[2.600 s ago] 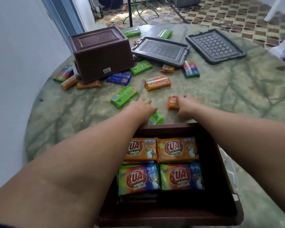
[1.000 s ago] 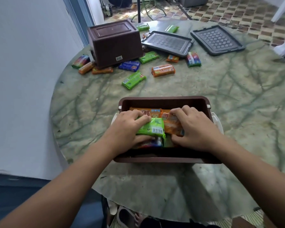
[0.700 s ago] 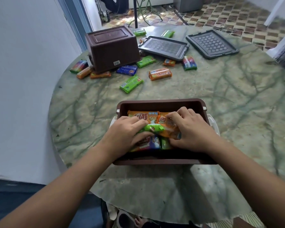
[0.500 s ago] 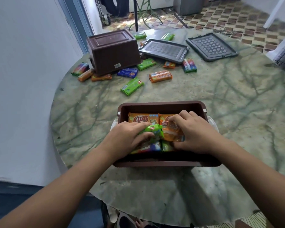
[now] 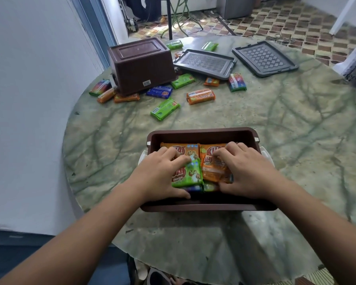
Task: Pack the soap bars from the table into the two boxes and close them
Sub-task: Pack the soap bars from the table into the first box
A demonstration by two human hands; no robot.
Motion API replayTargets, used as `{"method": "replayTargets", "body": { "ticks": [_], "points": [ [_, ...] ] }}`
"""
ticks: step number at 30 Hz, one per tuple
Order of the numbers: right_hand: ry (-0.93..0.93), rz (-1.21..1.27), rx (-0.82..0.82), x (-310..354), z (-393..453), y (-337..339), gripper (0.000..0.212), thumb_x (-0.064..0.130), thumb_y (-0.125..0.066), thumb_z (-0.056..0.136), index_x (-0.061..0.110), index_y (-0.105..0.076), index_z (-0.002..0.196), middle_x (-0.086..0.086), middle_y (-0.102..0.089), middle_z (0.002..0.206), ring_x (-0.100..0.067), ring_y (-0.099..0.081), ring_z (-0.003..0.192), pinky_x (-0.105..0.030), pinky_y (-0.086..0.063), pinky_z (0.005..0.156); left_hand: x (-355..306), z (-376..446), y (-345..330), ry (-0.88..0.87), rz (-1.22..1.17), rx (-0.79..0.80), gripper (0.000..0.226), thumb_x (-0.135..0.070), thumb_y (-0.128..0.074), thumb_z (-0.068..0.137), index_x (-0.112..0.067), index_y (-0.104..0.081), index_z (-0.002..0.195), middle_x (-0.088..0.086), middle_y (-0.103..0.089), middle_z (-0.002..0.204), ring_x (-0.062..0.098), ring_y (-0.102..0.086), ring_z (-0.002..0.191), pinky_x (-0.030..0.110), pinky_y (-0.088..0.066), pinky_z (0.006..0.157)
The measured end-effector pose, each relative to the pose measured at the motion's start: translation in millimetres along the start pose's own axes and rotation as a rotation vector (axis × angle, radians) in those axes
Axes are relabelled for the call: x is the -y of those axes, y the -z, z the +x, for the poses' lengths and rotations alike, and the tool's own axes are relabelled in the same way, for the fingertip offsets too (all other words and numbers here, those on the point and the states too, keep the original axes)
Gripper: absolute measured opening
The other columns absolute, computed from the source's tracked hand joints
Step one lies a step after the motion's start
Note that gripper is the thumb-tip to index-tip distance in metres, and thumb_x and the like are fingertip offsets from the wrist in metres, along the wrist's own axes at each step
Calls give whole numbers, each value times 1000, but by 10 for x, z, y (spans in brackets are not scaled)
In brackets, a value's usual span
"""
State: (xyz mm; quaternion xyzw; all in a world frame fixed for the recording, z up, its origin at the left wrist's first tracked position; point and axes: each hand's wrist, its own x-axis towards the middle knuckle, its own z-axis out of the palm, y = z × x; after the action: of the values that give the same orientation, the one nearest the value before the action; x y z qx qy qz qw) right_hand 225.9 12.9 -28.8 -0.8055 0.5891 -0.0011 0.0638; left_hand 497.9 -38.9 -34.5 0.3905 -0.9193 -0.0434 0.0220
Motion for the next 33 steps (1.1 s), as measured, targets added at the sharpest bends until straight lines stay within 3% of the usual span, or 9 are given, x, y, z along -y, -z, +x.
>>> {"method": "replayTargets", "body": {
  "ticks": [5, 9, 14, 19, 23, 25, 29, 33],
  "points": [
    [9, 45, 4, -13, 19, -10, 86, 76, -52, 68, 34, -42, 142, 6, -48, 127, -17, -45, 113, -35, -44, 94, 23, 3, 2, -43, 16, 7, 85, -83, -66, 68, -39, -53, 140, -11, -52, 119, 14, -49, 105, 28, -33, 76],
    [28, 88, -13, -20, 4, 1, 84, 72, -57, 69, 32, -46, 142, 8, -50, 128, -16, -45, 116, -34, -45, 95, 45, 4, -14, -61, -35, -7, 83, -81, -68, 68, -37, -57, 138, -10, -52, 114, 14, -49, 101, 32, -46, 79],
    [28, 285, -48, -23, -36, 14, 78, 65, -59, 75, 32, -53, 146, 10, -52, 126, -11, -52, 112, -29, -51, 93, 40, 6, -15, -42, -38, 0, 83, -82, -69, 67, -39, -57, 137, -12, -53, 114, 13, -49, 100, 29, -43, 78],
    [30, 448, -90, -19, -46, -2, 51, 45, -46, 88, 30, -67, 131, 11, -67, 114, -9, -64, 96, -33, -56, 86, 15, 12, 1, 20, -45, 17, 79, -88, -61, 67, -46, -55, 134, -15, -53, 115, 12, -50, 105, 32, -47, 79],
    [-20, 490, -106, -57, -50, -14, 33, 31, -50, 93, 39, -51, 126, 0, -70, 77, -17, -63, 60, -40, -53, 60, -8, 7, 18, 59, -54, 10, 76, -89, -57, 69, -48, -55, 133, -15, -53, 116, 12, -50, 104, 35, -50, 80],
    [-31, 499, -68, -58, -31, -3, 32, 34, -47, 95, 42, -47, 126, -3, -73, 88, -20, -67, 68, -42, -55, 64, -7, 2, 20, 59, -46, 11, 76, -89, -57, 69, -49, -54, 134, -15, -53, 115, 12, -50, 101, 34, -49, 79],
    [-11, 473, -40, -47, 15, -17, 42, 40, -42, 90, 36, -58, 129, 9, -68, 121, -16, -66, 102, -41, -56, 85, 2, 2, 22, 53, -31, 35, 77, -88, -56, 71, -48, -51, 137, -14, -52, 117, 11, -49, 104, 35, -49, 81],
    [3, 369, -57, -72, 28, -59, 52, 52, -42, 90, 38, -62, 136, 12, -51, 119, -11, -56, 107, -40, -56, 85, 1, -1, 28, 44, -27, 44, 78, -88, -55, 71, -48, -50, 138, -14, -51, 118, 12, -49, 105, 35, -50, 82]
  ]
}}
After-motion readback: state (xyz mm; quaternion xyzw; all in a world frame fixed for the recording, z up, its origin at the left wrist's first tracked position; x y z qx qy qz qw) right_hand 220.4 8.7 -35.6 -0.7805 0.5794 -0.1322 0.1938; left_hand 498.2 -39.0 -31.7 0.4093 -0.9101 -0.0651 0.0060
